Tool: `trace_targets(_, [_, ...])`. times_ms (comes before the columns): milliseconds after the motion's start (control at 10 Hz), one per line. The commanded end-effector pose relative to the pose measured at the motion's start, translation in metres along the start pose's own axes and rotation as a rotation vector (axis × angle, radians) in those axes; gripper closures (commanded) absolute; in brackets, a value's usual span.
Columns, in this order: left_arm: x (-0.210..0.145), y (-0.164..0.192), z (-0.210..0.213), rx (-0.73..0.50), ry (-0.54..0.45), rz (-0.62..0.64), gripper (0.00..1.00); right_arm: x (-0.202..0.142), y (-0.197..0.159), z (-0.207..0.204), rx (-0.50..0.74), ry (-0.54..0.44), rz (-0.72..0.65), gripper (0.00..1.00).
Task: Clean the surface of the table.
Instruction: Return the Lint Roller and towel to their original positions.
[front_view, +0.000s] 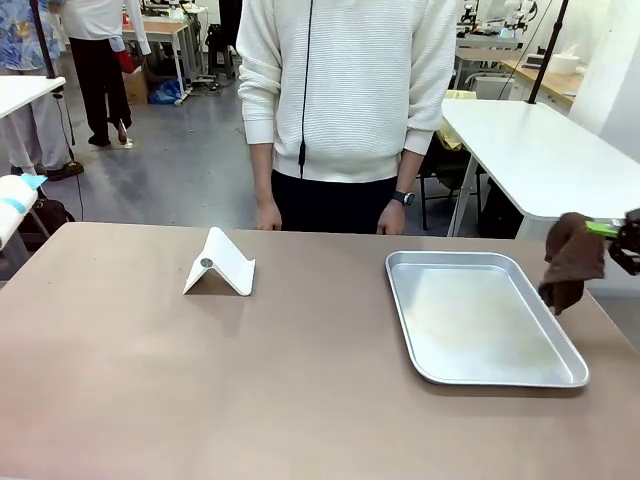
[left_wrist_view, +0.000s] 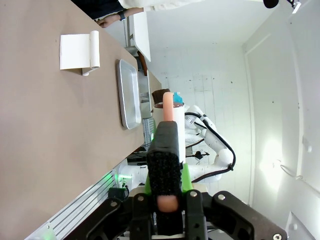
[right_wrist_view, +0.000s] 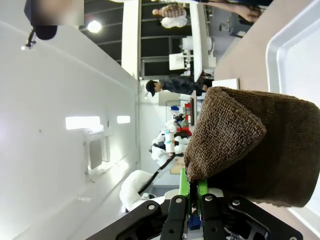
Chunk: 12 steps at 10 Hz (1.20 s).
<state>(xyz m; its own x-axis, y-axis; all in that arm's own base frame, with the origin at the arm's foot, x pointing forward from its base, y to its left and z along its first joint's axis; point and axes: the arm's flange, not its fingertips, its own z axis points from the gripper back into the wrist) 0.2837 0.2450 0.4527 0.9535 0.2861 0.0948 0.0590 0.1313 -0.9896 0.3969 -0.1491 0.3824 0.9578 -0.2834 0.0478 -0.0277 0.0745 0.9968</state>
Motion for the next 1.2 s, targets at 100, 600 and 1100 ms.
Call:
trace_targets(100, [0.005,-0.061,-0.081,0.155,0.056,0.037,0.78,0.004,0.051,-0.098,-0.062,-0.008,0.084,0.94])
trace_targets(600, [-0.01,-0.118,-0.253,0.441,-0.065,-0.095,0.78,0.005,0.06,-0.289,-0.144,0.12,0.219,0.94])
trace_targets(1100, [0.042,-0.06,-0.359,0.693,-0.077,-0.185,0.78,-0.01,-0.007,-0.382,-0.226,0.29,0.341,0.94])
